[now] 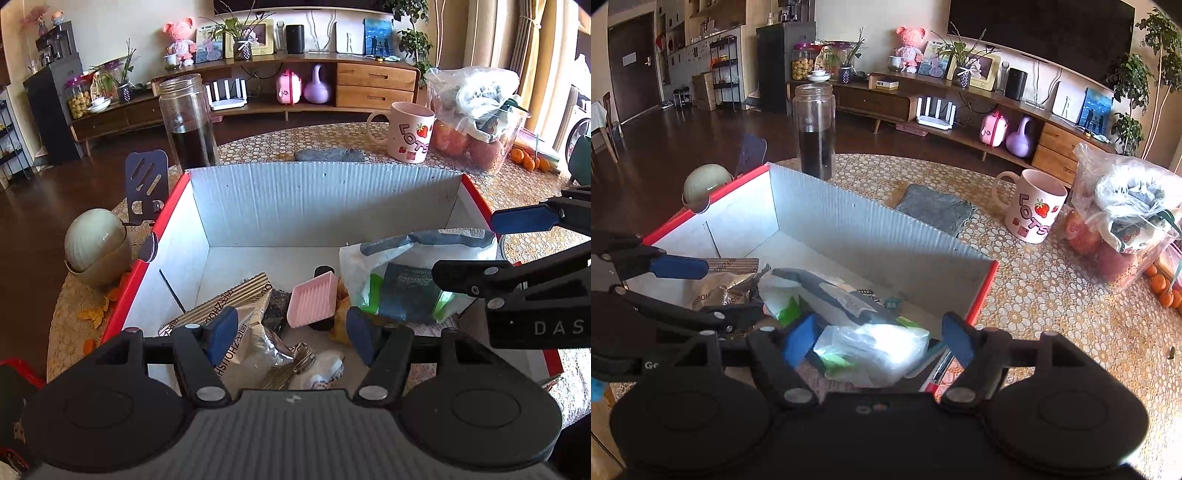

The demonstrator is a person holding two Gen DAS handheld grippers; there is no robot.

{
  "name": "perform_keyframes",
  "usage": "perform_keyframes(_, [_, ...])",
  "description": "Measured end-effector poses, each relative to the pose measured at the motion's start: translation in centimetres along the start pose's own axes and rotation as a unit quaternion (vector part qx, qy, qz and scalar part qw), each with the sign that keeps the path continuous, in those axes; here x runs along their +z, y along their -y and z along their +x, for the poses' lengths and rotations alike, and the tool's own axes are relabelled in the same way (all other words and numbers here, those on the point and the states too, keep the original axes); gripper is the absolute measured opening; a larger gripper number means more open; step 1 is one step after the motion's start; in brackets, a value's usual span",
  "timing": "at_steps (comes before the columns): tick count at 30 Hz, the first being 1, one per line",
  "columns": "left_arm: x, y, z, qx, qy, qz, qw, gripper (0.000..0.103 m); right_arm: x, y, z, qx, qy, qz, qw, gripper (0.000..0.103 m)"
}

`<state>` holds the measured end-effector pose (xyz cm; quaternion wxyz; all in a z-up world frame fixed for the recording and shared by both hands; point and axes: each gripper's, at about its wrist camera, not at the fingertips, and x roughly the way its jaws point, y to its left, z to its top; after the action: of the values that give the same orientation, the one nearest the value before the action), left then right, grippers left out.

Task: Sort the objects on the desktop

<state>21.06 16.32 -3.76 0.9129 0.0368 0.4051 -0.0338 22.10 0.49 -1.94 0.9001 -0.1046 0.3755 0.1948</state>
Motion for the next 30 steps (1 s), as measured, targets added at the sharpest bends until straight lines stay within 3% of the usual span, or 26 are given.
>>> perform_keyframes(7, [-0.5, -0.2, -1.0, -0.001, 0.004, -0.016, 0.9999, 0.064, -0.4, 0.3, -2.0, 0.016, 0.011, -0.003, 1.0, 0.081])
perform_keyframes(18, [-1.2, 0.6, -3.1, -0.001, 0.011, -0.025, 0.9996, 0.064, -2.0, 1.0, -5.3, 0.064, 0.035, -0.003, 0.997, 0.082])
perform_keyframes(28, [-1.6, 1.6, -6.3, 0.021, 0.037, -0.048, 0.998, 0.064, -3.6, 1.8, -8.1, 0.078, 0.069, -0.003, 0.995, 0.087])
perform_keyframes(29, [-1.7, 1.7, -6.6, 0.024, 0.039, -0.048, 0.9978, 0.066, -3.7, 1.9, -8.4, 0.08, 0.072, -0.002, 0.994, 0.088])
perform_keyframes(30, [-1.8, 1.9, -6.9, 0.026, 0.042, -0.049, 0.9976, 0.075, -3.9, 2.0, -8.7, 0.083, 0.076, -0.001, 0.994, 0.089])
